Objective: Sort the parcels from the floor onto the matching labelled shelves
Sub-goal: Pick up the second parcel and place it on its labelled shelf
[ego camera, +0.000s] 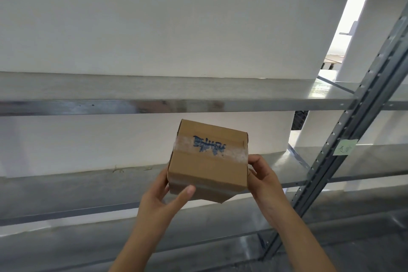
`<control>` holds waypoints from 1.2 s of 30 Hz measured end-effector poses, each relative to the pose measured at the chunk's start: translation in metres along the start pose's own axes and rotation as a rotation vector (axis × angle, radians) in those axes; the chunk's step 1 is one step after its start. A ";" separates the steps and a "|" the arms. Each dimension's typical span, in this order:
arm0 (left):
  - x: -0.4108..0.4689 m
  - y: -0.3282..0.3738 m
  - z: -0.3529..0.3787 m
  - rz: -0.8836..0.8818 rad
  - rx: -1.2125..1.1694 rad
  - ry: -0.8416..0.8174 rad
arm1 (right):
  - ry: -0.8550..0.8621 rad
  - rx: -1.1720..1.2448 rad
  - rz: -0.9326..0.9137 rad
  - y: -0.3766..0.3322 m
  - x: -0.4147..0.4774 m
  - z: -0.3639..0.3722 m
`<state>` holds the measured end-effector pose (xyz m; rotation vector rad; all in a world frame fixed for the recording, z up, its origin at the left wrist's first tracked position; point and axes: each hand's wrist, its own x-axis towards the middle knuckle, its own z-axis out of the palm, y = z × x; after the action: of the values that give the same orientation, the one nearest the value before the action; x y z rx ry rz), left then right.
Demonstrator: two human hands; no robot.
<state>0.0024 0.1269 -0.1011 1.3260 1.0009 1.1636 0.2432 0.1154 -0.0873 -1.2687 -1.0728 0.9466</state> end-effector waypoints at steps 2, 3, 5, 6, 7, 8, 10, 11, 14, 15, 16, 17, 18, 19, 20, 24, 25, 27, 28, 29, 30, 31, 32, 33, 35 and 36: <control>0.004 -0.005 -0.003 -0.001 0.022 0.016 | -0.039 0.006 -0.020 -0.002 0.001 -0.001; 0.007 -0.008 -0.003 0.001 0.025 0.024 | -0.068 -0.014 -0.031 -0.003 0.001 0.000; 0.010 -0.013 -0.001 0.008 0.026 0.046 | -0.127 -0.066 -0.042 -0.006 0.000 0.001; 0.011 -0.015 0.001 0.001 0.028 0.060 | -0.144 -0.074 -0.039 -0.007 -0.001 0.001; 0.012 -0.018 0.002 0.002 0.021 0.069 | -0.151 -0.076 -0.034 -0.008 0.000 0.001; 0.012 -0.020 0.003 0.003 0.015 0.078 | -0.147 -0.072 -0.035 -0.009 0.000 0.001; 0.013 -0.020 0.003 0.019 0.002 0.100 | -0.137 -0.053 -0.024 -0.014 -0.001 0.004; 0.013 -0.020 0.003 0.032 0.004 0.098 | -0.129 -0.041 -0.016 -0.016 -0.002 0.006; 0.018 -0.020 0.007 0.023 -0.045 0.147 | -0.098 -0.048 0.002 -0.016 -0.004 0.012; 0.019 -0.021 0.008 0.008 -0.077 0.169 | -0.096 -0.053 0.009 -0.016 -0.005 0.015; 0.020 -0.020 0.010 -0.003 -0.097 0.184 | -0.100 -0.056 0.015 -0.016 -0.006 0.018; 0.020 -0.020 0.010 -0.005 -0.113 0.205 | -0.105 -0.053 0.022 -0.016 -0.007 0.020; 0.021 -0.022 0.009 0.001 -0.128 0.228 | -0.109 -0.046 0.026 -0.015 -0.007 0.022; 0.021 -0.024 0.008 0.004 -0.134 0.251 | -0.113 -0.034 0.029 -0.016 -0.008 0.024; 0.022 -0.025 0.007 0.000 -0.125 0.261 | -0.116 -0.021 0.033 -0.016 -0.008 0.026; 0.022 -0.030 0.004 0.001 -0.113 0.237 | -0.114 0.010 0.043 -0.017 -0.008 0.028; 0.023 -0.030 0.004 -0.006 -0.112 0.220 | -0.110 0.016 0.043 -0.017 -0.009 0.028; 0.021 -0.029 0.003 -0.007 -0.111 0.173 | -0.101 0.033 0.043 -0.017 -0.009 0.027; 0.019 -0.028 0.004 -0.003 -0.123 0.140 | -0.100 0.041 0.042 -0.017 -0.010 0.027; 0.018 -0.027 0.004 0.005 -0.139 0.102 | -0.103 0.051 0.041 -0.017 -0.010 0.026; 0.017 -0.026 0.004 0.016 -0.146 0.063 | -0.107 0.060 0.037 -0.017 -0.010 0.026; 0.017 -0.027 0.004 0.028 -0.137 0.032 | -0.110 0.067 0.033 -0.018 -0.011 0.026; 0.017 -0.028 0.003 0.032 -0.127 0.005 | -0.114 0.072 0.028 -0.018 -0.012 0.026; 0.018 -0.029 0.002 0.029 -0.126 -0.015 | -0.119 0.075 0.023 -0.018 -0.013 0.026; 0.020 -0.032 0.004 0.004 -0.131 -0.023 | -0.143 0.071 0.013 -0.019 -0.015 0.028; 0.019 -0.031 0.005 0.007 -0.135 -0.019 | -0.154 0.062 0.007 -0.020 -0.015 0.029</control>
<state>0.0122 0.1478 -0.1302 1.2320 0.8882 1.2003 0.2110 0.1062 -0.0695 -1.1635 -1.1501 1.0888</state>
